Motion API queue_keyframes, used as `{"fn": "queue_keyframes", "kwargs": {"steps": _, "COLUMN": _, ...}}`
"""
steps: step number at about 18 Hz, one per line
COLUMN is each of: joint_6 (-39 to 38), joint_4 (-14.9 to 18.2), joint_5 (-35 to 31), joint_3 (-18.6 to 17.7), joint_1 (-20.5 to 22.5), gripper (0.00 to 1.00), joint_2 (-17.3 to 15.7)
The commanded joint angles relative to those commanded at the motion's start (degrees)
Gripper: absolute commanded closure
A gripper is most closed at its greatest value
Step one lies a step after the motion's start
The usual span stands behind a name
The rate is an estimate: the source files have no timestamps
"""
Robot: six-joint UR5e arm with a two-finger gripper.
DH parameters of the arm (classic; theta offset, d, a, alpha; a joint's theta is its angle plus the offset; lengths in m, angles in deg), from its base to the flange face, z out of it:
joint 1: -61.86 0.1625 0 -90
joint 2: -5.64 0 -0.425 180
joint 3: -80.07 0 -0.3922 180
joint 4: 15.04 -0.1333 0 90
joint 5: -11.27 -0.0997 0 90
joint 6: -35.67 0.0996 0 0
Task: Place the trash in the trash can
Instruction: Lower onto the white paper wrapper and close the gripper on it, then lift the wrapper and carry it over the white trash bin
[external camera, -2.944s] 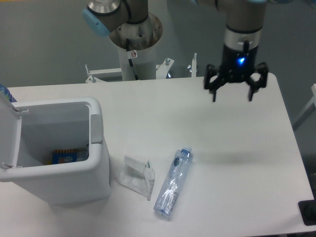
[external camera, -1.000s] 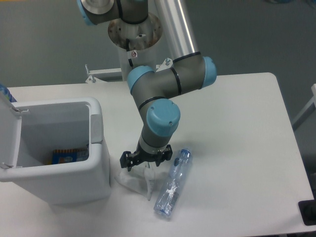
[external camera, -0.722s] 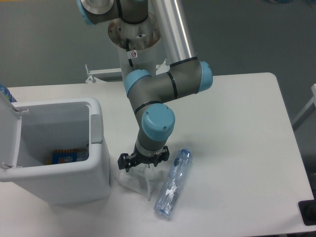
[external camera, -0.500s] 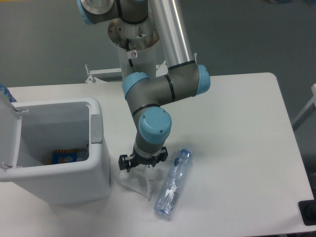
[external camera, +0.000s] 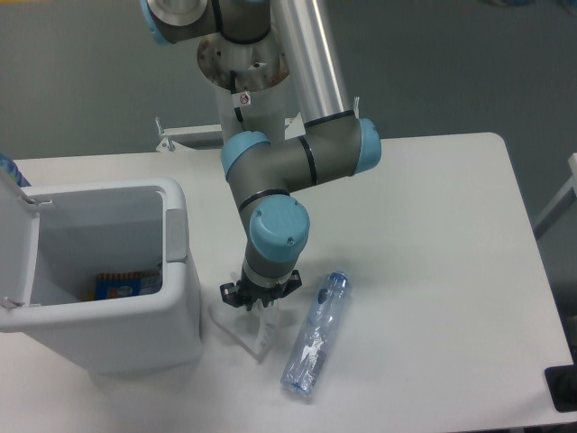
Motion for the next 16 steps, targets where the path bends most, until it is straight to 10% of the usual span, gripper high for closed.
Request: {"fn": "queue_keyframes", "kwargs": {"steps": 16, "joint_6": 6.94, "joint_4": 0.53, "joint_5": 7.02, "joint_3": 4.38, "joint_1": 6.06, "gripper": 1.00, "joint_2": -9.22}}
